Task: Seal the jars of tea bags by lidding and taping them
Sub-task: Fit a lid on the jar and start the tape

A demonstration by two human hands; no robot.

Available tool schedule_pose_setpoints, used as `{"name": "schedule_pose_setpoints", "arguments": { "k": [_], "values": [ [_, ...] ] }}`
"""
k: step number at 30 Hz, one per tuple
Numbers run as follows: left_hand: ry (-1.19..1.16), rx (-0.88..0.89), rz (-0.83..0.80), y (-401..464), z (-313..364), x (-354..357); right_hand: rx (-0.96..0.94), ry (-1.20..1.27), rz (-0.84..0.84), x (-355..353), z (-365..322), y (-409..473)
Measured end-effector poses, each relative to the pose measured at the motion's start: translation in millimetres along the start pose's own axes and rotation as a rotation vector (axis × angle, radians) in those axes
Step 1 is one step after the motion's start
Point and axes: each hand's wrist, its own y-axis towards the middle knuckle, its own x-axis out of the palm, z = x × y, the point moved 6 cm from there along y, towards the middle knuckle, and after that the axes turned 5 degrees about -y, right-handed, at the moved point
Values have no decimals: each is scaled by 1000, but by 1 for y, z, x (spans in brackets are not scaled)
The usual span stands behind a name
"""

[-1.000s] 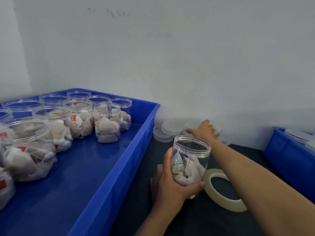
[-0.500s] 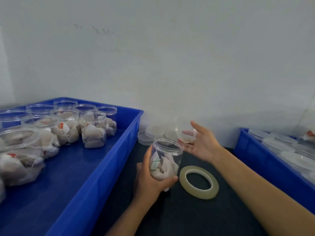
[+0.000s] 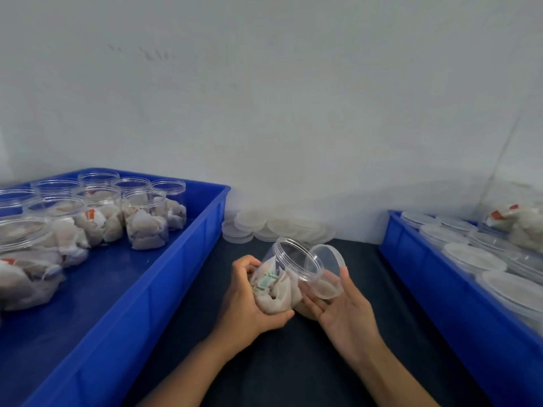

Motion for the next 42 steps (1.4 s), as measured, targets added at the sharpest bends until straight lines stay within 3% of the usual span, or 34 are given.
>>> {"name": "schedule_pose_setpoints", "arguments": {
  "k": [6, 15, 26, 33, 40, 42],
  "values": [
    [-16, 50, 16, 1, 6, -7, -107, 3, -16, -1, -3, -5],
    [4, 44, -156, -1, 17, 1, -330, -454, -1, 3, -17, -13],
    [-313, -103, -314, 3, 18, 3, -433, -710, -81, 8, -27, -21],
    [-270, -274, -263, -2, 7, 3, -391, -776, -23, 11, -31, -17],
    [-609, -426, -2, -7, -4, 1, -394, -778, -35, 20, -16, -21],
    [-685, -458, 2, -7, -4, 3, -428, -791, -45, 25, -9, -23]
  ]
}}
